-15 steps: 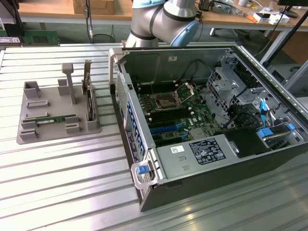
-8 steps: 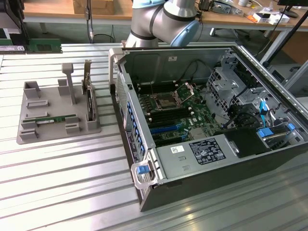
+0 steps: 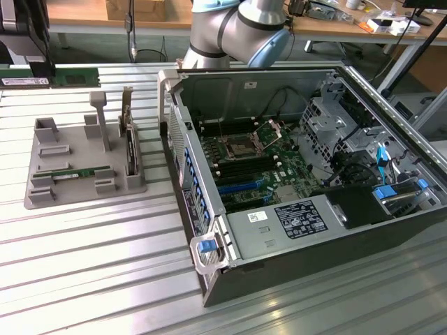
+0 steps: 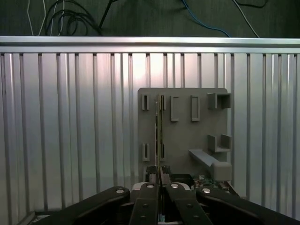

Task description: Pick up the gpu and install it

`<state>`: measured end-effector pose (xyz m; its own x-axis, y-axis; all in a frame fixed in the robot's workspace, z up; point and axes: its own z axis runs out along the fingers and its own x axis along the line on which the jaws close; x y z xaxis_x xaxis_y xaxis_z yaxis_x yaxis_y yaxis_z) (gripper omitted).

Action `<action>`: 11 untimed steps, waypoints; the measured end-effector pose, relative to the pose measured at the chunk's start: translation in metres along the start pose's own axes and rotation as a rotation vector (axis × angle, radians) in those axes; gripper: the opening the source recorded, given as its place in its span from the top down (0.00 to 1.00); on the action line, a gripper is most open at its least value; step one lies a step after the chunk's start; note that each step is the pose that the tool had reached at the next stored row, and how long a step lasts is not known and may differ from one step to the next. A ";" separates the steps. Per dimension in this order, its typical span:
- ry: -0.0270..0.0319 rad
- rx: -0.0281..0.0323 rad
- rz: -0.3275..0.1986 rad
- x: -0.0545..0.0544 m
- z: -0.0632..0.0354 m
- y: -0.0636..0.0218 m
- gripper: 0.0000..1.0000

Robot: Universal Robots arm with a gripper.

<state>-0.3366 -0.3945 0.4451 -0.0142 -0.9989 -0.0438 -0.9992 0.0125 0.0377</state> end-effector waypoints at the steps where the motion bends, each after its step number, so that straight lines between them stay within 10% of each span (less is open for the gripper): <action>1: 0.0000 0.0000 0.000 0.000 0.0002 -0.0015 0.88; 11: 0.0003 0.0000 0.000 0.000 0.0037 -0.0138 0.88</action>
<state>-0.3230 -0.3945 0.4409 -0.0142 -0.9990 -0.0435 -0.9992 0.0125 0.0377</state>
